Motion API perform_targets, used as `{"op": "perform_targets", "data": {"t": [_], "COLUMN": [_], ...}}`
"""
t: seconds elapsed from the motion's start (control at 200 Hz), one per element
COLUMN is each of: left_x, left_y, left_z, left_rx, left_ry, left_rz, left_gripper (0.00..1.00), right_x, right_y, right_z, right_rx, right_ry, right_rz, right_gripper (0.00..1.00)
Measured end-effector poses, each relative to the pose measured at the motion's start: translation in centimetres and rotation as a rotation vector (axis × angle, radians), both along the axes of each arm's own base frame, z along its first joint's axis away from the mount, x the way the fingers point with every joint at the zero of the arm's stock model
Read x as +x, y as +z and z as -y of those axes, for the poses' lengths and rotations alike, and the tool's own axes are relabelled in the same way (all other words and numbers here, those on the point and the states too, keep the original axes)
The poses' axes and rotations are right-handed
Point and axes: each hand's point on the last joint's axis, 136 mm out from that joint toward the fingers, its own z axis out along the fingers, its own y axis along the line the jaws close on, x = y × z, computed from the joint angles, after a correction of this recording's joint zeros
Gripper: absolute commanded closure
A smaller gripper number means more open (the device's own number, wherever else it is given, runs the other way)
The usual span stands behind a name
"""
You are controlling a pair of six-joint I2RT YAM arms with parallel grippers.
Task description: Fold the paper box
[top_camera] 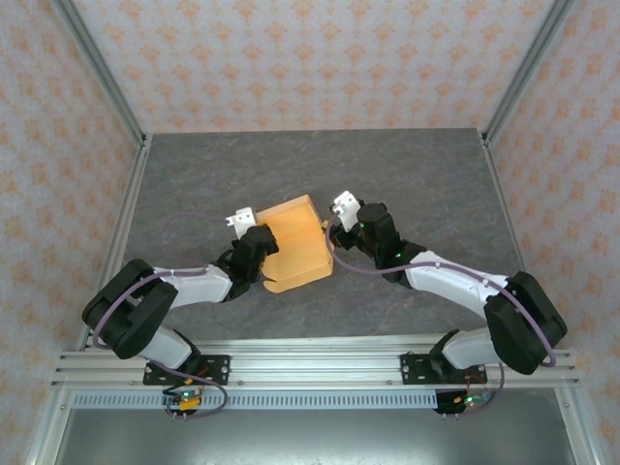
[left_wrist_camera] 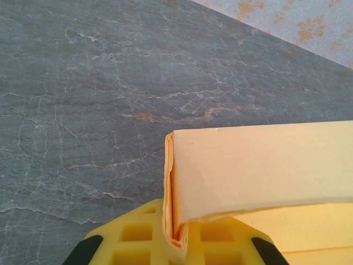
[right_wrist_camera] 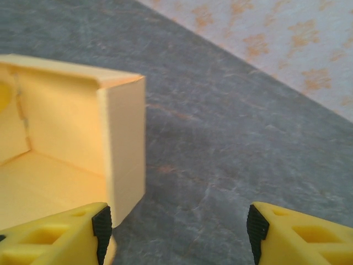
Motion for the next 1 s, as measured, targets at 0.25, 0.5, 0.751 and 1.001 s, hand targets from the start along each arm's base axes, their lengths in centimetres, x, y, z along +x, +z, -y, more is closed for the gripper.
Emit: {"op": "perform_targets", "data": {"t": [0.25,0.5,0.751,1.001], "left_x": [0.0,0.0,-0.1,-0.6], "left_y": [-0.1,0.8,0.8,2.4], "left_z": [0.3,0.8,1.5,3.1], "left_rx": [0.046,0.083,0.106,0.178], "left_ry": [-0.044,-0.095,-0.152,-0.308], "left_rz": [-0.006,0.011,0.01,0.079], "left_gripper": [1.0,1.0,1.0,1.0], "right_x": [-1.2,-1.4,-2.9,-5.3], "right_y": [-2.6,-2.7,-2.5,-4.5], "right_z": [-0.8,-0.7,-2.1,-1.1], "right_rx": [-0.004,0.047,0.082,-0.061], "right_ry": [0.153,0.167,0.252,0.354], "right_rz": [-0.164,-0.211,-0.23,-0.301], "right_gripper": [0.29,0.32,0.29,0.26]}}
